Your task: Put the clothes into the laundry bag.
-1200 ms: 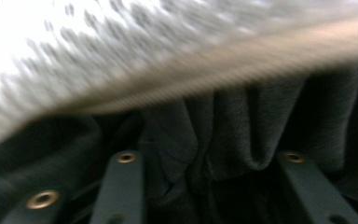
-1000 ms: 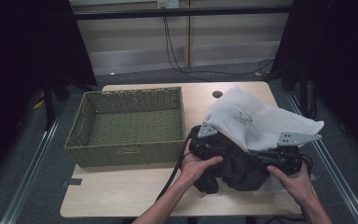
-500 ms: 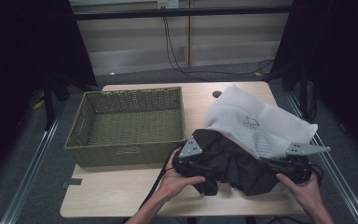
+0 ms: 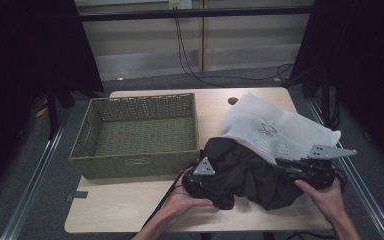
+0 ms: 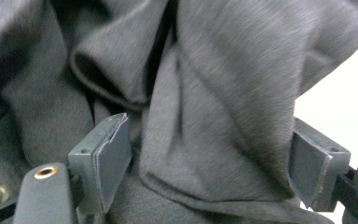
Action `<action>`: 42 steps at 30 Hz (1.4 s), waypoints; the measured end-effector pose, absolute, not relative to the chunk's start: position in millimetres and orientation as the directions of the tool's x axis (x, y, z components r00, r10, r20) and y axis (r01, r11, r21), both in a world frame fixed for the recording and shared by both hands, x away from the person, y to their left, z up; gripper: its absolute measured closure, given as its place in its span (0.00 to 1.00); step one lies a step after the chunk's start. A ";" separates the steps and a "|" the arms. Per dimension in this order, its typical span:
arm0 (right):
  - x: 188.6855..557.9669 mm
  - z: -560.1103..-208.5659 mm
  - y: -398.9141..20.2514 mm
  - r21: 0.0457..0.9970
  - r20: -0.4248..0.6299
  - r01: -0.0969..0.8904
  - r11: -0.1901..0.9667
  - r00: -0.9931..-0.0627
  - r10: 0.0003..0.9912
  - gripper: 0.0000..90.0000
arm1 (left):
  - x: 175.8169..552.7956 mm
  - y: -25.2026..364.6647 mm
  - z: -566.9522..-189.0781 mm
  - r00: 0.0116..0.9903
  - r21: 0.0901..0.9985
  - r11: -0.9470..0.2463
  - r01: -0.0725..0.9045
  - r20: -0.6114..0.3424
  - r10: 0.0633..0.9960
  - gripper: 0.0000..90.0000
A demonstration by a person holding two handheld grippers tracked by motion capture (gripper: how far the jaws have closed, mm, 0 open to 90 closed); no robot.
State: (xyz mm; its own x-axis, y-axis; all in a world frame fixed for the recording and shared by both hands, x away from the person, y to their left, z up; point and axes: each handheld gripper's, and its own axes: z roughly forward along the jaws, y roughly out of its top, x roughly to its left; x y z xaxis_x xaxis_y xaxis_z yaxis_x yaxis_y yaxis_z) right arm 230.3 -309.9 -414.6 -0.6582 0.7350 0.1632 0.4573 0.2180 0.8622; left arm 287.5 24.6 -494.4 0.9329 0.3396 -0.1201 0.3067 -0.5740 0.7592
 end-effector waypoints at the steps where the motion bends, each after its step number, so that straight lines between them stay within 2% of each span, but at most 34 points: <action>1: 232.2 -411.9 -309.2 0.866 0.159 0.451 0.218 -0.660 0.734 0.69 | 288.3 23.8 -497.0 0.936 0.751 -0.591 0.297 -0.106 0.335 0.24; 5: 243.4 -399.4 -300.6 0.875 0.138 0.430 0.224 -0.664 0.735 0.57 | 286.1 21.4 -503.7 0.934 0.733 -0.613 0.296 -0.085 0.348 0.25; 7: 250.4 -396.6 -293.5 0.874 0.123 0.422 0.241 -0.672 0.731 0.56 | 285.3 20.1 -501.9 0.931 0.718 -0.638 0.279 -0.040 0.363 0.33; 9: 258.6 -396.3 -285.3 0.873 0.117 0.419 0.251 -0.679 0.724 0.55 | 285.9 20.8 -501.1 0.925 0.716 -0.640 0.278 -0.021 0.378 0.47; 11: 265.9 -396.6 -277.5 0.870 0.107 0.416 0.264 -0.682 0.723 0.55 | 288.4 23.1 -500.1 0.918 0.722 -0.632 0.281 -0.011 0.396 0.66; 14: 276.0 -398.3 -266.9 0.859 0.081 0.421 0.290 -0.674 0.734 0.65 | 292.1 26.0 -500.7 0.912 0.749 -0.589 0.303 -0.049 0.406 0.86; 16: 279.9 -399.6 -264.3 0.856 0.090 0.427 0.290 -0.676 0.731 0.76 | 293.5 28.3 -498.6 0.915 0.745 -0.592 0.307 -0.060 0.399 0.90; 19: 283.5 -400.9 -262.6 0.855 0.112 0.435 0.283 -0.687 0.718 0.92 | 294.0 32.7 -493.5 0.915 0.786 -0.524 0.328 -0.126 0.383 0.95; 21: 283.6 -400.3 -261.8 0.857 0.122 0.435 0.276 -0.692 0.711 0.95 | 294.4 33.2 -488.9 0.912 0.808 -0.482 0.337 -0.154 0.380 0.95; 27: 279.9 -391.0 -260.7 0.873 0.138 0.416 0.252 -0.709 0.691 0.95 | 296.7 23.8 -479.0 0.915 0.831 -0.451 0.326 -0.159 0.370 0.95; 30: 279.7 -391.1 -260.4 0.871 0.134 0.418 0.259 -0.708 0.694 0.95 | 298.0 20.5 -477.2 0.921 0.823 -0.480 0.302 -0.122 0.370 0.90; 31: 280.0 -392.3 -260.9 0.871 0.139 0.420 0.254 -0.708 0.692 0.95 | 299.1 20.0 -479.3 0.918 0.822 -0.474 0.316 -0.140 0.370 0.84; 33: 280.5 -395.7 -261.8 0.873 0.152 0.423 0.242 -0.708 0.690 0.95 | 297.2 20.5 -481.3 0.927 0.822 -0.476 0.313 -0.153 0.343 0.62; 35: 280.4 -397.9 -261.6 0.872 0.156 0.427 0.240 -0.706 0.691 0.94 | 292.6 20.6 -480.8 0.938 0.833 -0.471 0.291 -0.152 0.311 0.48; 37: 281.1 -399.3 -261.6 0.869 0.156 0.430 0.244 -0.708 0.689 0.94 | 289.4 20.0 -476.6 0.947 0.855 -0.441 0.272 -0.156 0.281 0.38; 39: 281.2 -400.0 -261.8 0.869 0.160 0.431 0.242 -0.708 0.687 0.94 | 288.9 14.2 -473.8 0.944 0.864 -0.424 0.270 -0.150 0.295 0.26; 42: 279.3 -400.2 -260.2 0.870 0.157 0.429 0.243 -0.708 0.688 0.93 | 292.1 -0.9 -479.4 0.943 0.847 -0.462 0.263 -0.124 0.309 0.18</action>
